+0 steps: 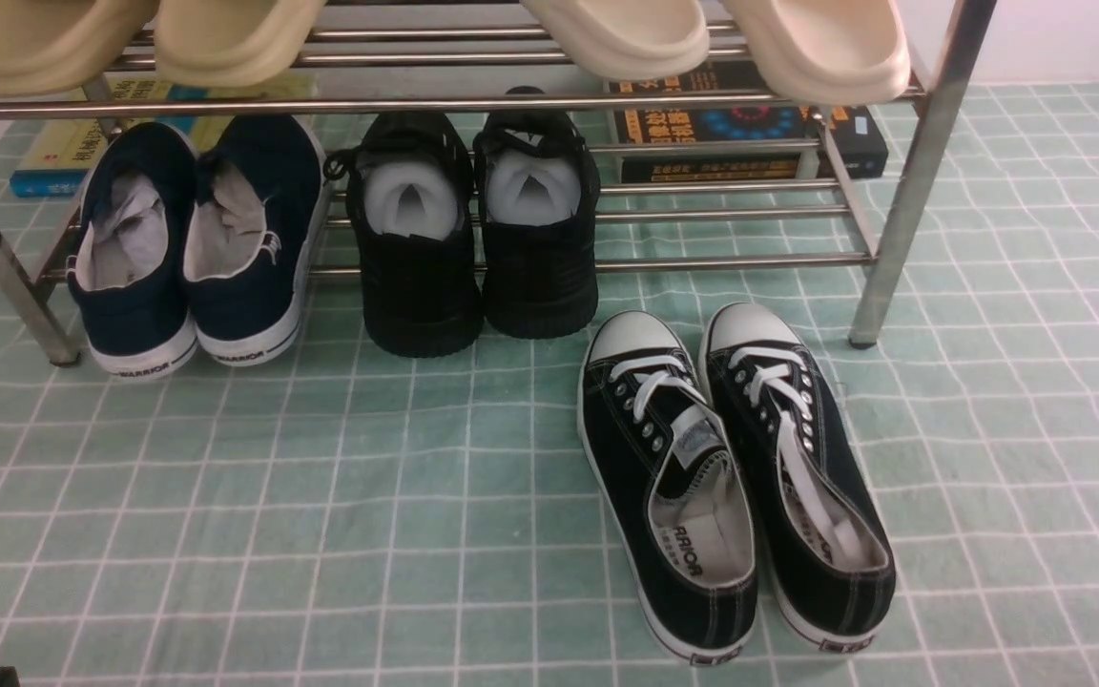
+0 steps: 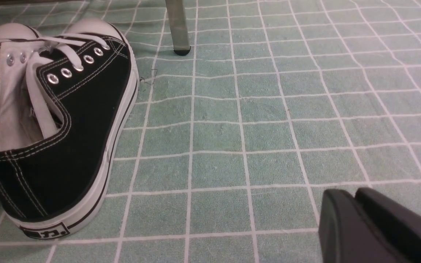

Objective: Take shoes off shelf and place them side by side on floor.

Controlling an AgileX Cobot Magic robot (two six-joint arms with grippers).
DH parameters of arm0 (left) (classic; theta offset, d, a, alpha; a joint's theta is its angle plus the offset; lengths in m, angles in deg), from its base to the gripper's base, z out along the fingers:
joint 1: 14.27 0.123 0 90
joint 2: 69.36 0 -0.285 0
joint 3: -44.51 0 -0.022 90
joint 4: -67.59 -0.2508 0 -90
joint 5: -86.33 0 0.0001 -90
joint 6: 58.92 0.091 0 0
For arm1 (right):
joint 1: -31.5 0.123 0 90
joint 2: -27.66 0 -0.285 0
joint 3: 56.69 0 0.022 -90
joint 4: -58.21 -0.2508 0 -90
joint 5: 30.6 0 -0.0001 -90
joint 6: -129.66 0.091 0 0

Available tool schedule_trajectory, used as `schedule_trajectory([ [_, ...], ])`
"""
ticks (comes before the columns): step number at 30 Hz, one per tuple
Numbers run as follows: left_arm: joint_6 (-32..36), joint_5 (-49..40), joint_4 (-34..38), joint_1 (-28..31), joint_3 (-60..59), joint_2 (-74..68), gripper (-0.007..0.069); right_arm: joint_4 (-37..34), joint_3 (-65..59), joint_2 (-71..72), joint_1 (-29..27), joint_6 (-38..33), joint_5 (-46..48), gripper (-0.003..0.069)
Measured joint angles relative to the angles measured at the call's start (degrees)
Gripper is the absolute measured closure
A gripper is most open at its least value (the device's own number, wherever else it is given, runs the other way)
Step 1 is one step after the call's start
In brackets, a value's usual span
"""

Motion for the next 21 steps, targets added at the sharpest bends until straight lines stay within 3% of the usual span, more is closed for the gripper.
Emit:
schedule_trajectory([
  [21,0.0,0.0,0.0,0.0,0.0,0.0,0.0383,0.0,0.0,0.0,0.0,0.1,0.0,0.0564],
])
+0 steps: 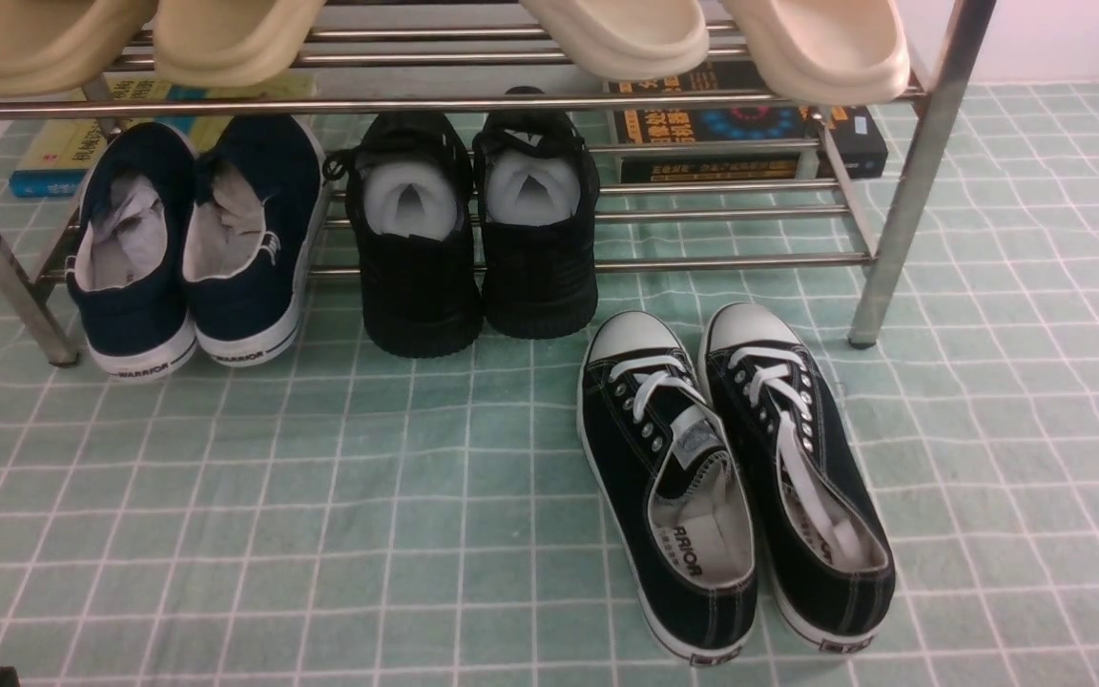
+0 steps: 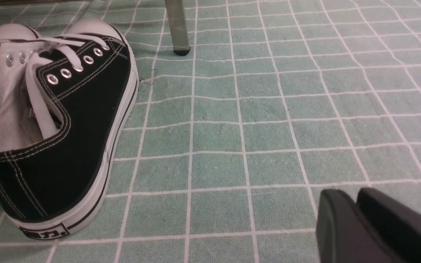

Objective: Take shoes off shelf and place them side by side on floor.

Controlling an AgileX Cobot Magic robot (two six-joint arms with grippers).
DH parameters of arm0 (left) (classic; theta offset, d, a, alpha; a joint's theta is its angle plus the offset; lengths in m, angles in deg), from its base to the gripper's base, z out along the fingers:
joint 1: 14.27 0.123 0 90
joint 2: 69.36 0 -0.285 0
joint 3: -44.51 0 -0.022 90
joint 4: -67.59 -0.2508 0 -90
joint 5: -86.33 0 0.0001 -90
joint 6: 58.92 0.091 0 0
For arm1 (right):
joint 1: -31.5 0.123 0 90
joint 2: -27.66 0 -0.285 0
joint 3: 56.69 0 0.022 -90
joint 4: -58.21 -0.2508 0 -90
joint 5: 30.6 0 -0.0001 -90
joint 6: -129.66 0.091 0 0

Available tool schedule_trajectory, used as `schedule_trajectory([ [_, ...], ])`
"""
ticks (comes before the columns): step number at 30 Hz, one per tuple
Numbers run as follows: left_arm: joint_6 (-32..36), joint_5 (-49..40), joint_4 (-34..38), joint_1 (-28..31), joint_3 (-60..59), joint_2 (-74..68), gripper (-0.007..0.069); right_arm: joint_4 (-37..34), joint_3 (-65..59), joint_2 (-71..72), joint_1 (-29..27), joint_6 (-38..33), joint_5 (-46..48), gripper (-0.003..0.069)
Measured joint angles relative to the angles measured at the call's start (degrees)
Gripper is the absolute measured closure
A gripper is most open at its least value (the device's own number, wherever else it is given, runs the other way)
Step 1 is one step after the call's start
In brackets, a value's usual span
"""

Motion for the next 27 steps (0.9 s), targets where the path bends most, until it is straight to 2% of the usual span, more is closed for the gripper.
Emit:
schedule_trajectory([
  [27,0.0,0.0,0.0,0.0,0.0,0.0,0.0383,0.0,0.0,0.0,0.0,0.0,0.0,0.0529],
])
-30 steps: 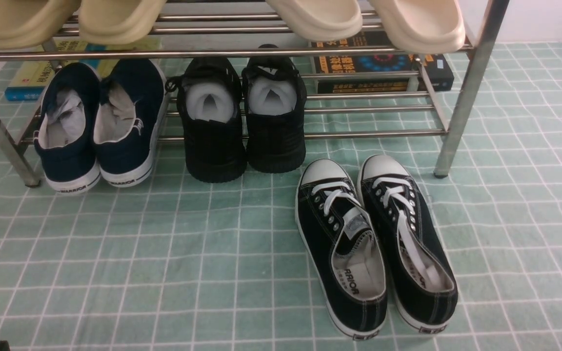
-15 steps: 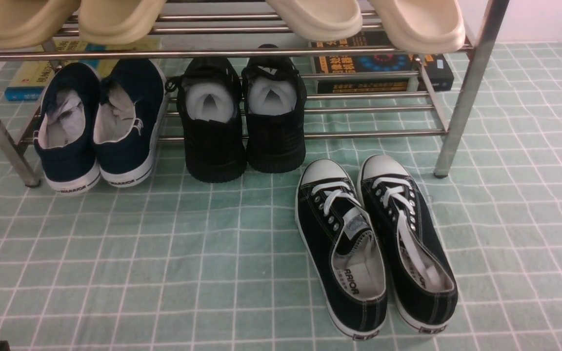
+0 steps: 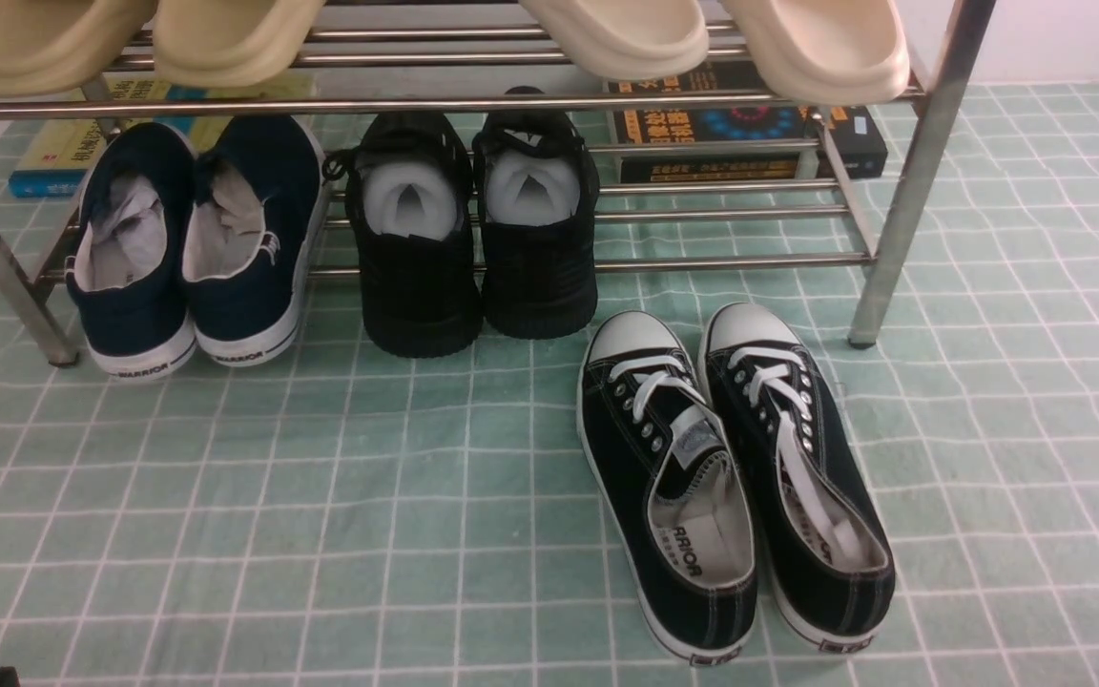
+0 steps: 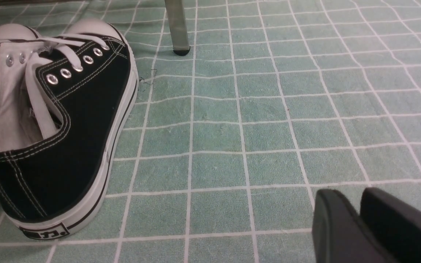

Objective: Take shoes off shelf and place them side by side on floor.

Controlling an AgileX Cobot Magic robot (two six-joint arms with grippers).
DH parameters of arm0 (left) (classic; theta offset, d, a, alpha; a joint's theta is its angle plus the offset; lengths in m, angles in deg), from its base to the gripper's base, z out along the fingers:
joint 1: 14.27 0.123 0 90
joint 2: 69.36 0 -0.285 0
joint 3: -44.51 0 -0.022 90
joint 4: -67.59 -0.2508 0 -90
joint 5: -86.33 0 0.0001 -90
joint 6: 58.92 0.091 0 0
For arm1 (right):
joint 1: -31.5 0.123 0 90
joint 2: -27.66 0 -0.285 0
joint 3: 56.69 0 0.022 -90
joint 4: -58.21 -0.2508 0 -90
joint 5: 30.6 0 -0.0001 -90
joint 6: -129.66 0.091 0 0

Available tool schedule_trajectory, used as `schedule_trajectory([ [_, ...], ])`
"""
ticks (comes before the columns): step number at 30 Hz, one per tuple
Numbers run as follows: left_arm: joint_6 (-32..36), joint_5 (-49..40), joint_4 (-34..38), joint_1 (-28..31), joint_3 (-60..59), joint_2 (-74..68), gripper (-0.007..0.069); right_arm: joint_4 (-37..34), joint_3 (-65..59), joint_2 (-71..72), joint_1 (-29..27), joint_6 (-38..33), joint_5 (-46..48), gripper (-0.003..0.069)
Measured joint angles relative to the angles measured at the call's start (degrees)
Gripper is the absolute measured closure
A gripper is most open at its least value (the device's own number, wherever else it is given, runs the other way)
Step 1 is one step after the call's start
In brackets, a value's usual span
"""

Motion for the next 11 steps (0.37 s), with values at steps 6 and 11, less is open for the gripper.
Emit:
schedule_trajectory([
  [6,0.0,0.0,0.0,0.0,0.0,0.0,0.0383,0.0,0.0,0.0,0.0,0.0,0.0,0.0522],
  [11,0.0,0.0,0.0,0.0,0.0,0.0,0.0383,0.0,0.0,0.0,0.0,0.0,0.0,0.0515],
])
